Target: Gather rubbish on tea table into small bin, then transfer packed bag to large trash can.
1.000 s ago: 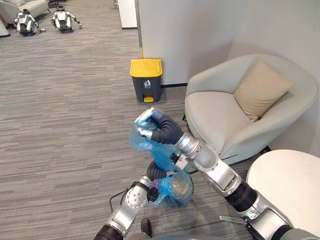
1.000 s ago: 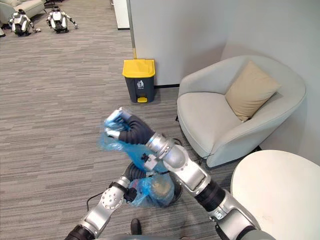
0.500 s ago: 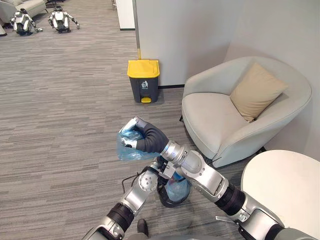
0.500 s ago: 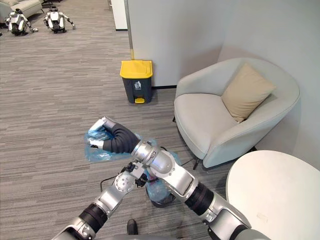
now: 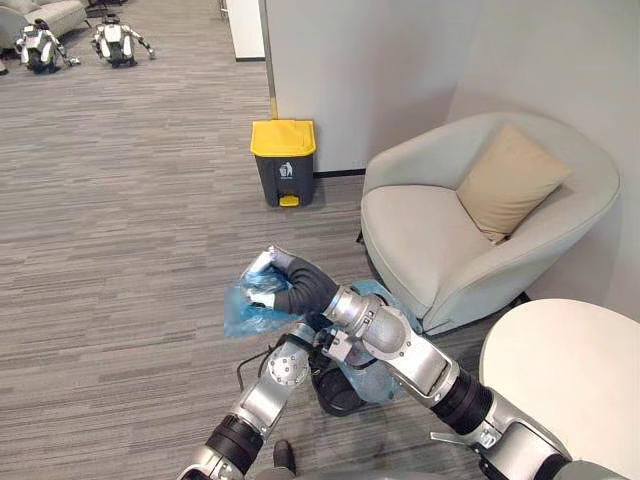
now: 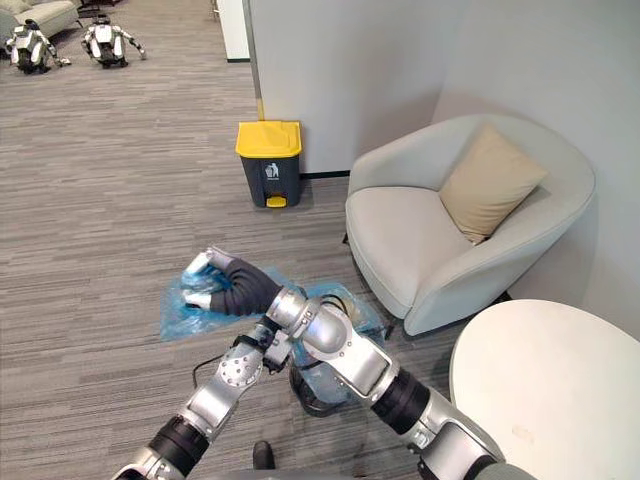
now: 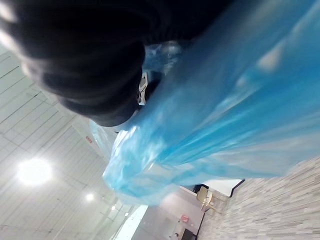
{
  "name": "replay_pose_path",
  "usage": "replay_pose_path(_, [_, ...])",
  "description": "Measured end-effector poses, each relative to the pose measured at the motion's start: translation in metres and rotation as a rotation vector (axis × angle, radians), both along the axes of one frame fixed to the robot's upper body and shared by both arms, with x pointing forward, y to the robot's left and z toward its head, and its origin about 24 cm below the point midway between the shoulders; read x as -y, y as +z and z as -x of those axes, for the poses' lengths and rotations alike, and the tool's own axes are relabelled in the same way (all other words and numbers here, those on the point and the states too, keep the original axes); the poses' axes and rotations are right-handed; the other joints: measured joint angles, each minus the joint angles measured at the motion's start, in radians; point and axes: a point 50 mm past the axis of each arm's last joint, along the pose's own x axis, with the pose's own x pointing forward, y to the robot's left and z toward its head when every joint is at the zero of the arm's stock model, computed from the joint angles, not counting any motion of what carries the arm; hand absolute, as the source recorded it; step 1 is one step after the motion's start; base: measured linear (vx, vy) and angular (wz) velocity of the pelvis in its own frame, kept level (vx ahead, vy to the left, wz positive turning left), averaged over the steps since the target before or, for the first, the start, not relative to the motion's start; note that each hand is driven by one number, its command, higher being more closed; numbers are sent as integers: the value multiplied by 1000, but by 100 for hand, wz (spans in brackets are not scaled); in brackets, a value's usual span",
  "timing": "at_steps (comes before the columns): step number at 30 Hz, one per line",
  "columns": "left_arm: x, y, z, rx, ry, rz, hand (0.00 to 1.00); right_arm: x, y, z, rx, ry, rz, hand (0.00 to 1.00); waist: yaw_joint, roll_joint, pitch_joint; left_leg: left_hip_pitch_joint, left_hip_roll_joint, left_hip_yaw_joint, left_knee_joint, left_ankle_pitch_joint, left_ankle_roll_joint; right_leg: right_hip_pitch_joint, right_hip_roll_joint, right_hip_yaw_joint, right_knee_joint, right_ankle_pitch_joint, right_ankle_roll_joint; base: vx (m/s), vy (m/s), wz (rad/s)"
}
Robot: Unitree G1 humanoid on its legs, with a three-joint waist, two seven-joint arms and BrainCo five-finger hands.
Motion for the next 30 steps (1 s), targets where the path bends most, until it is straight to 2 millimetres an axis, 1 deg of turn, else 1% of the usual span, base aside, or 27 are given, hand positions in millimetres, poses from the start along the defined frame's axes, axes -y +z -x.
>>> replay_pose_path(3, [-17, 1, 2, 8, 81, 17, 100, 11, -7, -2, 39, -68, 47, 0, 0, 0, 0, 1, -2, 0, 0, -4, -4, -3, -3, 0, 11, -9, -5, -4, 11, 1])
replay_pose_path(6, [-25, -1, 7, 1, 112, 20, 100, 19, -7, -5, 109, -117, 91, 0, 3, 2, 1, 1, -1, -1, 0, -4, -5, -4, -3, -1, 12, -10, -4, 0, 0, 0])
replay_pose_path(10, [-35, -2, 13, -1, 145, 20, 100, 33, -8, -9, 158, -179, 131, 0, 5, 2, 1, 1, -1, -1, 0, -4, -5, -3, -3, -1, 12, -10, -3, 0, 0, 0])
replay_pose_path(12, [-45, -5, 15, -12, 183, 12, 100, 44, -9, -11, 196, -231, 148, 0, 3, 2, 1, 1, -1, -1, 0, -4, -5, -2, -3, -1, 10, -10, -3, 0, 0, 0])
replay_pose_path(15, [-53, -10, 20, -29, 206, -7, 100, 59, -6, -11, 262, -303, 176, 0, 5, 3, 2, 0, -1, -1, 0, -4, -5, -2, -3, -1, 8, -10, -4, 0, 0, 0])
replay_pose_path(17, [-63, -15, 24, -47, 249, -9, 100, 77, 1, -13, 353, -413, 200, 0, 3, 6, 4, 0, -1, -1, 0, -4, -5, -2, -2, -1, 7, -9, -4, 0, 0, 0])
replay_pose_path(18, [-65, -15, 25, -48, 258, -12, 100, 82, 3, -14, 370, -440, 201, 0, 3, 8, 5, 0, -1, -1, 0, -4, -5, -2, -2, -1, 7, -9, -4, 0, 0, 0])
replay_pose_path(19, [-69, -16, 26, -46, 277, -28, 100, 90, 4, -15, 400, -495, 207, 0, 3, 11, 5, 0, -1, -1, 0, -4, -5, -2, -2, -1, 6, -9, -5, 0, 0, 0])
replay_pose_path(20, [-72, -16, 27, -45, 292, -35, 100, 94, 5, -15, 410, -517, 210, 0, 3, 13, 5, 0, -1, -1, 0, -4, -5, -2, -2, -1, 6, -9, -5, 0, 0, 0])
replay_pose_path(23, [-91, -21, 33, -59, 369, -60, 100, 112, 11, -13, 468, -630, 203, 0, 2, 24, 7, 0, -1, -1, 0, -4, -5, 0, -1, 0, 1, -8, -6, 0, 0, 0])
replay_pose_path(26, [-105, -26, 40, -83, 427, -71, 100, 125, 9, -10, 467, -695, 204, 0, 2, 29, 6, 0, -1, -1, 0, -4, -5, 3, -1, -1, -5, -8, -6, 0, 0, 0])
replay_pose_path(27, [-110, -27, 42, -91, 450, -75, 100, 132, 6, -9, 446, -727, 207, 0, 4, 31, 7, 0, -1, -1, 0, -4, -5, 4, -1, -2, -7, -8, -6, 0, 0, 0])
replay_pose_path(28, [-114, -29, 44, -97, 464, -78, 100, 135, 3, -8, 431, -741, 210, 0, 4, 31, 7, 0, -2, -2, 0, -5, -5, 5, -1, -3, -8, -8, -6, 0, 0, 0])
replay_pose_path(30, [-128, -36, 52, -135, 519, -94, 100, 146, -12, -2, 342, -802, 206, 0, 3, 33, 6, -1, -2, -3, 0, -5, -5, 5, -2, -4, -8, -9, -5, 36, -6, 2])
